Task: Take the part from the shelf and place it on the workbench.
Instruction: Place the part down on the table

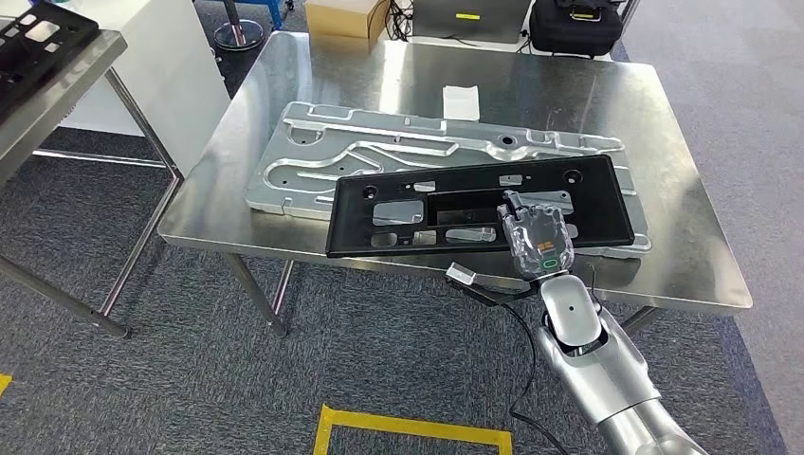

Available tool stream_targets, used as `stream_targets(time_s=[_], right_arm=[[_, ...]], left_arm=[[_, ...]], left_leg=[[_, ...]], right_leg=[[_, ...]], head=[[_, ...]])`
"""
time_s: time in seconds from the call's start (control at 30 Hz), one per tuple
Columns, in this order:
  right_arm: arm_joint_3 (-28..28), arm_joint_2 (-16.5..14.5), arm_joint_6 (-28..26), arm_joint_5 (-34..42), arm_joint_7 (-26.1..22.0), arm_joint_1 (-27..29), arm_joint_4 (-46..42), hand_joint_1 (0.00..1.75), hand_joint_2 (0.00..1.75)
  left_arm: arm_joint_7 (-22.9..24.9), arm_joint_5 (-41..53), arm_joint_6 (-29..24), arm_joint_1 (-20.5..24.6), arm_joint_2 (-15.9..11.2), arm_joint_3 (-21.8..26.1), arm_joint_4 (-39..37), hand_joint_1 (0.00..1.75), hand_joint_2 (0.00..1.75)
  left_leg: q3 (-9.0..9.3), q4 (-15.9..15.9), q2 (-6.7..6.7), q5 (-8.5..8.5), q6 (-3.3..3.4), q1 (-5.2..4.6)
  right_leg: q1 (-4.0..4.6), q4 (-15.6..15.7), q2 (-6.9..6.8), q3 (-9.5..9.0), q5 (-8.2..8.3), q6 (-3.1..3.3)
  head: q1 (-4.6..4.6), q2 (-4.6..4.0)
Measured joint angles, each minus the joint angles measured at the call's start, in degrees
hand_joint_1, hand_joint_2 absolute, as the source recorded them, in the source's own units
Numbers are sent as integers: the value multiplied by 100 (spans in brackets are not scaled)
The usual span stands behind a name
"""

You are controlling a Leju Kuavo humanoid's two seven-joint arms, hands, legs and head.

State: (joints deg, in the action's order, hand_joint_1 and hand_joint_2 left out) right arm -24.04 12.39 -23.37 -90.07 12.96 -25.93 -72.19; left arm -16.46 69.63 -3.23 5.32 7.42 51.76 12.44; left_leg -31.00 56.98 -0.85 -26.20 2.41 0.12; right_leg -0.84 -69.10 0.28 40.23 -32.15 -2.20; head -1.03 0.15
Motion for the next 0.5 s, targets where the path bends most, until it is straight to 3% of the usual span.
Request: stream_targets(time_s=[0.07,0.1,0.13,0.2,0.27,0.33,0.4,0.43,0.47,0.5], right_arm=[[12,0,-2,0,0,4,6,175,175],[21,-1,-3,1,-2,4,11,175,175],[32,-3,-4,1,-5,5,16,175,175],[52,-9,-8,0,-13,1,19,175,175],[82,-19,-16,0,-25,-4,20,175,175],[115,-38,-23,0,-42,-5,25,175,175],[131,-65,-27,-1,-68,3,40,175,175],[139,-80,-30,-1,-85,9,55,175,175],[151,-97,-33,-1,-102,15,73,175,175],[170,-117,-39,-1,-121,19,92,175,175]], left_arm=[[0,1,2,-6,7,0,-2,0,0],[0,1,2,-1,11,0,-4,0,0],[2,1,3,5,15,0,-5,0,0],[7,1,1,23,15,0,-7,0,0],[10,3,0,27,10,0,-7,0,0],[13,9,0,28,9,0,-7,0,0],[15,13,0,19,11,0,-7,0,0],[16,13,0,13,13,0,-7,0,0],[17,14,0,7,13,0,-7,0,0],[17,14,0,3,12,0,-7,0,0]], left_leg=[[162,9,-7,-147,-37,-6],[213,15,-15,-212,-71,-14],[254,18,-22,-261,-109,-19],[281,80,-28,-283,-179,-30],[144,413,-7,-257,-231,-22],[-239,1067,20,-410,-275,2],[-690,1652,34,-734,-311,24],[-839,1753,38,-829,-329,34],[-912,1688,42,-818,-342,42],[-908,1453,44,-662,-344,47]], right_leg=[[23,725,-10,-122,670,61],[43,970,-16,-168,911,103],[62,1099,-20,-186,1046,146],[67,1139,-18,-241,1012,232],[45,1179,-18,-369,937,314],[34,1200,-22,-511,831,373],[34,1201,-12,-640,714,387],[33,1201,-4,-715,652,381],[33,1200,4,-800,587,372],[33,1200,8,-894,517,358]], head=[[2,1],[1,1],[0,1],[-1,1],[7,1],[15,1],[20,1],[20,1],[22,1],[22,0]])
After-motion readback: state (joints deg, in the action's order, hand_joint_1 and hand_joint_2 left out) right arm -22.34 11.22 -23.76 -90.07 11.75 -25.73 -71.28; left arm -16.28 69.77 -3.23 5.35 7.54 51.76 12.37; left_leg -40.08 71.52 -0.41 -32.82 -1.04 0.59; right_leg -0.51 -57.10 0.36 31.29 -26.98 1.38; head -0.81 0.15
